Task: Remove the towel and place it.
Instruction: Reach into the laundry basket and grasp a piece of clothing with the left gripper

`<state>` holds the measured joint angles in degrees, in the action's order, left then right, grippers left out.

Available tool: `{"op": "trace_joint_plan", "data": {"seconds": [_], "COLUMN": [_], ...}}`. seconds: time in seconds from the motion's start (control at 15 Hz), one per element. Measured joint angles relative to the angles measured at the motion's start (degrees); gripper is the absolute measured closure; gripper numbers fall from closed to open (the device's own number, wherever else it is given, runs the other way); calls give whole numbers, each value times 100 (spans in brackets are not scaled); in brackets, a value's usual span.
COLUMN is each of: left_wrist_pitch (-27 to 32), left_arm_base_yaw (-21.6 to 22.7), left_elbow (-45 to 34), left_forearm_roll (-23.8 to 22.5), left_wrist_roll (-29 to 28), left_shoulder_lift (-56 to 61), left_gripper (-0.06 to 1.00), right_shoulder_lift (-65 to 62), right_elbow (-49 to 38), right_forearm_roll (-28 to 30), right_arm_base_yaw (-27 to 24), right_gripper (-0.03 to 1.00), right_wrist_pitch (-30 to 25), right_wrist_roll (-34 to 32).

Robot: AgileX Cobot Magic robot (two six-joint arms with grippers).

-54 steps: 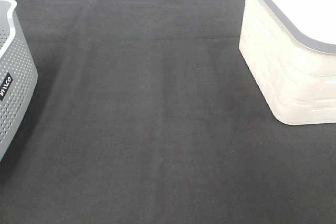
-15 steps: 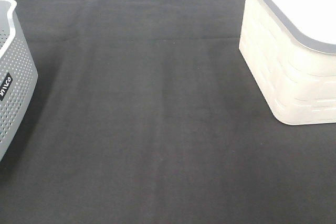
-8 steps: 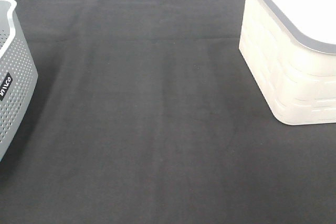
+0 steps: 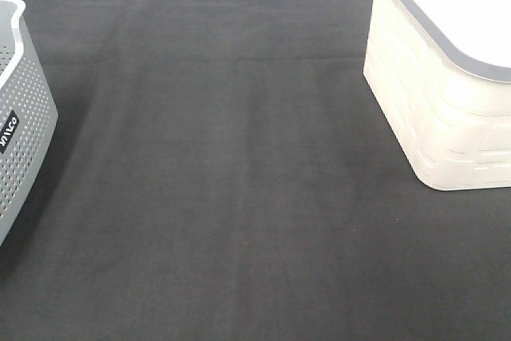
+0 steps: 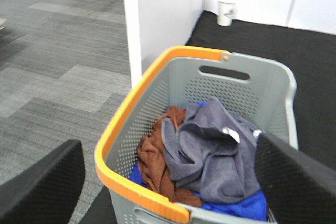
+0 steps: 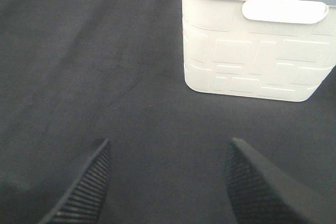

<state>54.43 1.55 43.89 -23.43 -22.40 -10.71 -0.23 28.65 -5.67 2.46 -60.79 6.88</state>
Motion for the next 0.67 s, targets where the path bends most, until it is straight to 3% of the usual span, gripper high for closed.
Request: {"op": "trace_joint_plan", "data": {"seconds": [0.33, 0.67], "left_wrist_pitch": [-109, -676], "left_arm_base_yaw": [0, 0], "left_elbow": [435, 487], "left_forearm_roll": [-327, -1197], "left_wrist_roll": [-1238, -3948], "left_shoulder_lift": [-1650, -3174], "left_gripper": [21, 22], "right_shoulder_lift": [0, 0], "right_elbow": [0, 0], "right_forearm_roll": [0, 0], "right_arm_base_yaw": [0, 0], "right_gripper": [34, 34], "right_wrist_pitch": [0, 0], "right_wrist_roll": [0, 0]}}
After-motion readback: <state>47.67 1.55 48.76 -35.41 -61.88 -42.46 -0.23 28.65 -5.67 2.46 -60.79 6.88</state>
